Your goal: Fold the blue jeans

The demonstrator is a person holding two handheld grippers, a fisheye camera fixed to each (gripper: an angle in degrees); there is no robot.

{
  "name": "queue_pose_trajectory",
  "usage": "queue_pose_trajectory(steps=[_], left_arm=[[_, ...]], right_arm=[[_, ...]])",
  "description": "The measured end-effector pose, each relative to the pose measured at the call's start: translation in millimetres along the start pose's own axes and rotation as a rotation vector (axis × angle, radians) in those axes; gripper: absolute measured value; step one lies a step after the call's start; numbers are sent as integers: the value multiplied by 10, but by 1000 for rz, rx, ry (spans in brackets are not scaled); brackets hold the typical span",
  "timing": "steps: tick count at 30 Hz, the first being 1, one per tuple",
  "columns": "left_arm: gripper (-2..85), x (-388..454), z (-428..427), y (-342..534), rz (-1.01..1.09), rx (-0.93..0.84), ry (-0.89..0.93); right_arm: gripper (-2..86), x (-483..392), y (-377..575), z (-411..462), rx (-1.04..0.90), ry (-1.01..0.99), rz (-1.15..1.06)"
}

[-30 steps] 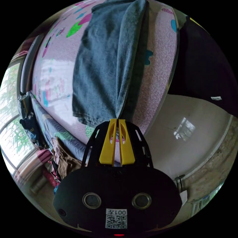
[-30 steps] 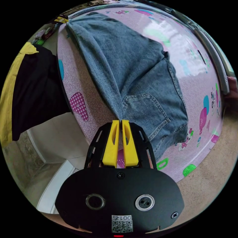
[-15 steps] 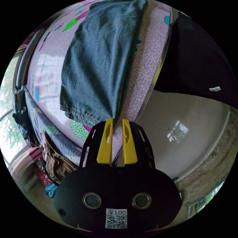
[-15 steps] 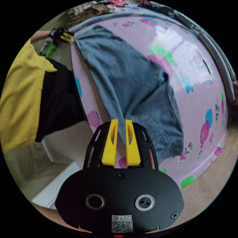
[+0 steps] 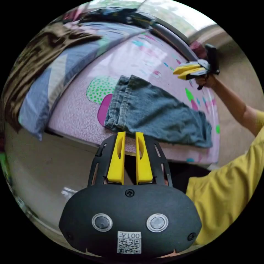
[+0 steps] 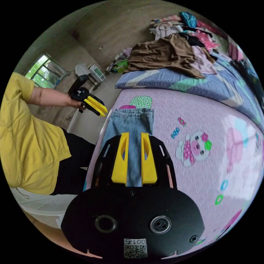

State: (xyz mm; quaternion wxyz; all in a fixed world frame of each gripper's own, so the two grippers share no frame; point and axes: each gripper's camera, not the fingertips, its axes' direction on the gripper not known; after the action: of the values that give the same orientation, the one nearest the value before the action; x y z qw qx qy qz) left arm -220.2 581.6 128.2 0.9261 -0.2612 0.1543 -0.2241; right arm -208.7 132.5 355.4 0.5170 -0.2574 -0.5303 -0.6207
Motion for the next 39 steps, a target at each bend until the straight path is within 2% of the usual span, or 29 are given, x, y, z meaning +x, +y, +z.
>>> queue_pose_trajectory(steps=[3,15,21,26,32,39], left_arm=[[44,-457,74,119,-185,32,129],[66,-1015,168,283,-328,139,216],[51,-1117,223,310,-354,139,170],[-6,-1185,246,414,-376,176,164],[-13,-1110,78,517,-334,259,129],[-14,-1297,26,591,-382,296,97]], right_arm=[[68,240,-415,342,-101,-18,-38],[79,697,-1028,947,-272,-132,-99],[48,772,-1154,1085,-276,-141,-109],[21,751,-1207,1047,-234,-136,-155],[11,757,-1351,900,-174,-123,-194],[11,923,-1644,1016,-130,-132,-188]])
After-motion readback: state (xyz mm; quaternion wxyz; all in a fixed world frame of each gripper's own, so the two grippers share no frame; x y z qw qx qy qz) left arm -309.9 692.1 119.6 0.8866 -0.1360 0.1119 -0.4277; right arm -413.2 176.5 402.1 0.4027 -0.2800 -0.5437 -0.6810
